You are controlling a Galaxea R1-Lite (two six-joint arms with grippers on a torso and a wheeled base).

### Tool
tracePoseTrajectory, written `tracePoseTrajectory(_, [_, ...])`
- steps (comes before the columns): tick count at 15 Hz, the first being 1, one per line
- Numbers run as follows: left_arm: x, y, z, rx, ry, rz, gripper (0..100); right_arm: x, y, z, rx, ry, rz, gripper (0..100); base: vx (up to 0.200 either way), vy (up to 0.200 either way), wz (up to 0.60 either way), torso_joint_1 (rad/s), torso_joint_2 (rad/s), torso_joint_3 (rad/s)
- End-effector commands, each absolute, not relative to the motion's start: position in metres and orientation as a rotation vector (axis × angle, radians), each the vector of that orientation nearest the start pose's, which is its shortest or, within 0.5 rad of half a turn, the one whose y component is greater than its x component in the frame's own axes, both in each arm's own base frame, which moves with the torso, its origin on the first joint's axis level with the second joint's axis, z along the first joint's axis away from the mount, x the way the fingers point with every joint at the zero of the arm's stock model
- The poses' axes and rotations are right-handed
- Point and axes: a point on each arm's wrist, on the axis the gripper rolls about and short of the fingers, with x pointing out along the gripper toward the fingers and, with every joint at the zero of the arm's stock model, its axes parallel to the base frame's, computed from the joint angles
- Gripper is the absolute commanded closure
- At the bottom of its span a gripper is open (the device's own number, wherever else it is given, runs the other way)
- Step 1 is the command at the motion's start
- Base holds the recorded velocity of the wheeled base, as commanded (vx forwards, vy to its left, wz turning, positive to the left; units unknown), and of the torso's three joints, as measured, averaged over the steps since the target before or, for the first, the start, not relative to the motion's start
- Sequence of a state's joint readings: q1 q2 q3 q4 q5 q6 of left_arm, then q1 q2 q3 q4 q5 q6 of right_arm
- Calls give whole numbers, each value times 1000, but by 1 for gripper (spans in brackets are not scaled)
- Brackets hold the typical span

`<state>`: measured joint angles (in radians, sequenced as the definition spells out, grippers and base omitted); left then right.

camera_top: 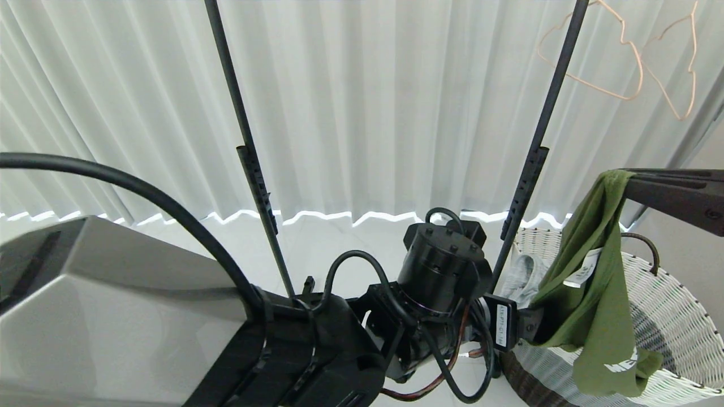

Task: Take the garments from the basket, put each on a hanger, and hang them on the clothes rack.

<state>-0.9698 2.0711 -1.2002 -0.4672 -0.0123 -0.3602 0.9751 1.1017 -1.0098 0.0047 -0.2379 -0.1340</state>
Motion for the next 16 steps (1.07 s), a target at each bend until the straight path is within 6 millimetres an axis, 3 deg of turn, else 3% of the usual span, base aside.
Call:
tracePoseTrajectory(1, [237, -343, 127, -126, 554, -878, 0, 85, 117, 318, -181, 25, 743, 100, 0, 0, 0, 0, 0, 0])
tracePoseTrajectory(5, [241, -349, 128, -132, 542, -886, 0, 85, 117, 318, -181, 26, 745, 100, 0, 0, 0, 0, 0, 0])
tracePoseTrajectory(6, [241, -349, 127, -130, 545, -885, 100, 85, 117, 318, -181, 26, 746, 100, 0, 0, 0, 0, 0, 0])
tracePoseTrajectory(10, [239, -348, 121, -117, 560, -876, 100, 85, 117, 317, -184, 29, 751, 100, 0, 0, 0, 0, 0, 0])
tracePoseTrajectory(12, [238, -345, 129, -125, 539, -858, 100, 85, 117, 313, -191, 42, 749, 100, 0, 0, 0, 0, 0, 0])
tracePoseTrajectory(15, [232, -325, 160, -154, 478, -836, 100, 88, 112, 309, -197, 53, 702, 100, 0, 0, 0, 0, 0, 0])
tracePoseTrajectory(16, [220, -303, 183, -173, 444, -835, 100, 91, 107, 309, -196, 48, 663, 100, 0, 0, 0, 0, 0, 0])
